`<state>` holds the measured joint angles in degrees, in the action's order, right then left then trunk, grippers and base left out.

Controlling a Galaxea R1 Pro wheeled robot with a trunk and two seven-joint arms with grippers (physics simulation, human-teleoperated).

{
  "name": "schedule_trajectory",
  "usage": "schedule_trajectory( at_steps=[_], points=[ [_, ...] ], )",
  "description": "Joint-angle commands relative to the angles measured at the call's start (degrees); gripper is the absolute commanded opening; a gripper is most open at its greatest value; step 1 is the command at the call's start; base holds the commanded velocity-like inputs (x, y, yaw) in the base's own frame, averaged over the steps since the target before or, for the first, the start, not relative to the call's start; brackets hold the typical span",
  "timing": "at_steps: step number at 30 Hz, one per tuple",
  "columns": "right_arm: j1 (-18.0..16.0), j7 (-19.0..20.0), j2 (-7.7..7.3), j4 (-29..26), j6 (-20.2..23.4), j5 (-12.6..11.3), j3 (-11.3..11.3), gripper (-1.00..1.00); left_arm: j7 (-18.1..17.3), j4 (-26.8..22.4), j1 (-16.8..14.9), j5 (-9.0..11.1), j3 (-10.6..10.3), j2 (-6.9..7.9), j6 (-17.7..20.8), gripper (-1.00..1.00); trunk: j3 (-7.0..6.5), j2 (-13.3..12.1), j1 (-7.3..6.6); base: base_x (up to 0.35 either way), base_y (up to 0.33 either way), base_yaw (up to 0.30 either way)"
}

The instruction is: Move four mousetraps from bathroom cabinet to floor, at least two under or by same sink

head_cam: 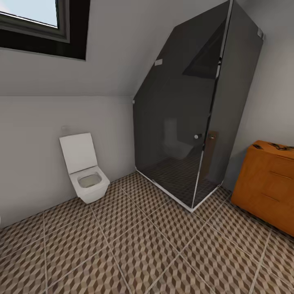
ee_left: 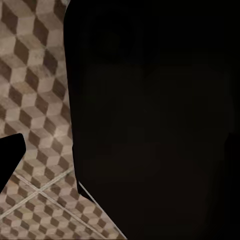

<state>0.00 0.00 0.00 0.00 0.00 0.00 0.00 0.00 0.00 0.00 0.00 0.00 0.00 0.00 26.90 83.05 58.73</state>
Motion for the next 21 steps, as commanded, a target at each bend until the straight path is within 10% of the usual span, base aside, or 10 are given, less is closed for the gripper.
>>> schedule_trajectory(
  at_steps=[1, 8, 21],
  points=[
    [0.00, 0.00, 0.00, 0.00, 0.00, 0.00, 0.00, 1.00, 0.00, 0.00, 0.00, 0.00, 0.00, 0.00, 0.00, 1.00, 0.03, 0.03, 0.00, 0.000, 0.000, 0.000],
    [-0.11, 0.45, -0.17, -1.59, -0.61, 0.10, 0.21, 1.00, -0.46, -1.20, -0.47, 0.48, 0.29, -2.26, -0.35, 1.00, 0.03, 0.03, 0.00, 0.000, -0.016, 0.000],
    [-3.51, 0.21, -0.08, -4.08, -4.78, -0.26, 0.22, 1.00, -0.29, -4.67, 0.25, 0.61, 0.52, -1.60, -1.64, 1.00, 0.03, 0.03, 0.00, 0.000, -0.002, 0.000]
  ],
)
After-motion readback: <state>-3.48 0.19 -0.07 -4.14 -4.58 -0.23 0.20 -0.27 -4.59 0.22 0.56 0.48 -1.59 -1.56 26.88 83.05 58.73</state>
